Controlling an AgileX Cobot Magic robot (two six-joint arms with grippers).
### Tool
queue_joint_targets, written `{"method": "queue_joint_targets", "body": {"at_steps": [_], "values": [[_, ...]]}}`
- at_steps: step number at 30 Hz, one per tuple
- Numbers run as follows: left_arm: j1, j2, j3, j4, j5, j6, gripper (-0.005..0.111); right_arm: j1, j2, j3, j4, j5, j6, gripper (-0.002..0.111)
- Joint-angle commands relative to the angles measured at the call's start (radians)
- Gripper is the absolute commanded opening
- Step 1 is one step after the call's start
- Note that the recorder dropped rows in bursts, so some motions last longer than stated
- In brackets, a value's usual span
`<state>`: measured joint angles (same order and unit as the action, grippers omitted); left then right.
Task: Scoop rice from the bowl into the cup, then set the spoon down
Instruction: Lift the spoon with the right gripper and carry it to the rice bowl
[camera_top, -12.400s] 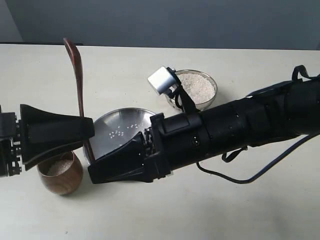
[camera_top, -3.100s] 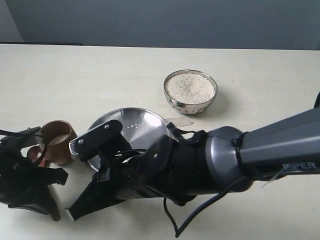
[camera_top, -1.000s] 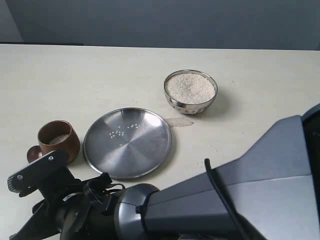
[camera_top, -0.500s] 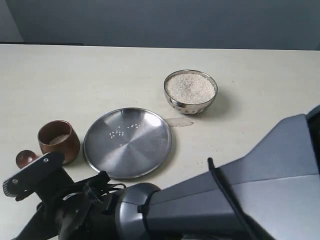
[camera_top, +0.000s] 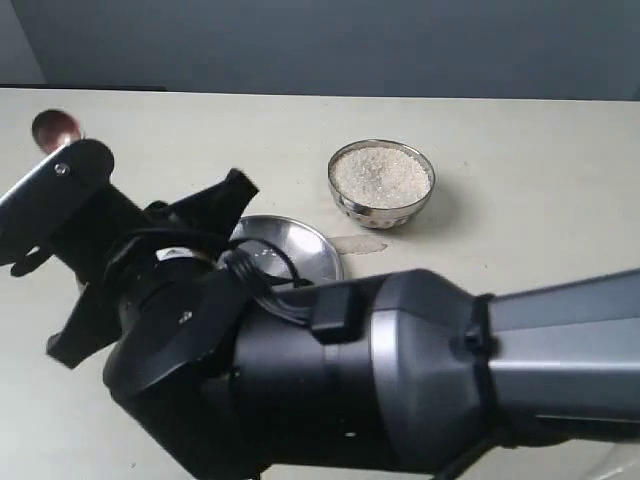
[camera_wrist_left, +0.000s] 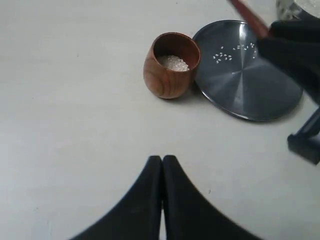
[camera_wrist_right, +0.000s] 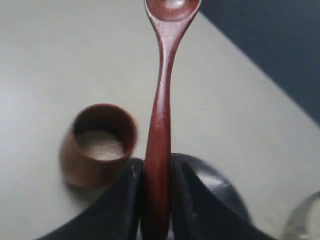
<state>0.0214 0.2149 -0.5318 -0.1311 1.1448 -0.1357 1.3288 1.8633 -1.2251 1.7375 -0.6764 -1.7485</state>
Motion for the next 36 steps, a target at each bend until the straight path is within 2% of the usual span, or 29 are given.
{"method": "queue_joint_targets", "body": {"at_steps": [1, 2, 4, 6, 9, 11, 13, 14, 16, 21, 25, 30, 36], "values": [[-0.002, -0.018, -0.006, 0.006, 0.006, -0.011, 0.000, -0.004, -0.039, 0.004, 0.007, -0.313, -0.266, -0.001], [-0.002, -0.017, -0.006, 0.011, -0.001, -0.011, 0.000, -0.015, -0.040, 0.004, 0.007, -0.402, -0.367, -0.001], [-0.002, -0.017, -0.006, 0.030, -0.035, -0.011, 0.000, -0.065, -0.040, 0.004, 0.007, -0.532, -0.368, -0.001], [-0.002, -0.016, 0.005, 0.037, -0.114, -0.011, 0.000, -0.115, -0.045, 0.004, 0.007, -0.545, -0.368, -0.001], [-0.002, 0.018, 0.000, 0.056, -0.136, -0.026, 0.000, -0.170, -0.052, 0.022, 0.007, -0.545, -0.368, -0.001], [-0.002, 0.100, -0.002, 0.062, -0.177, -0.029, 0.000, -0.213, -0.055, 0.075, 0.007, -0.545, -0.368, -0.001], [-0.002, 0.212, 0.007, 0.064, -0.292, -0.047, 0.000, -0.248, -0.055, 0.145, 0.007, -0.530, -0.368, -0.001], [-0.002, 0.289, 0.007, 0.064, -0.355, -0.049, 0.000, -0.267, -0.055, 0.196, 0.007, -0.504, -0.368, -0.001], [-0.002, 0.372, 0.007, 0.067, -0.395, -0.047, 0.000, -0.289, -0.055, 0.236, 0.007, -0.477, -0.368, -0.001], [-0.002, 0.498, 0.007, 0.076, -0.414, -0.045, 0.000, -0.346, -0.059, 0.307, 0.007, -0.407, -0.368, -0.001], [-0.002, 0.519, 0.007, 0.077, -0.414, -0.045, 0.000, -0.376, -0.117, 0.328, 0.007, -0.303, -0.252, -0.001], [-0.002, 0.516, 0.007, 0.081, -0.414, -0.045, 0.000, -0.422, -0.234, 0.347, 0.007, -0.089, -0.093, -0.001], [-0.002, 0.516, 0.007, 0.081, -0.414, -0.045, 0.000, -0.505, -0.308, 0.401, 0.007, 0.005, -0.072, -0.001]]}}
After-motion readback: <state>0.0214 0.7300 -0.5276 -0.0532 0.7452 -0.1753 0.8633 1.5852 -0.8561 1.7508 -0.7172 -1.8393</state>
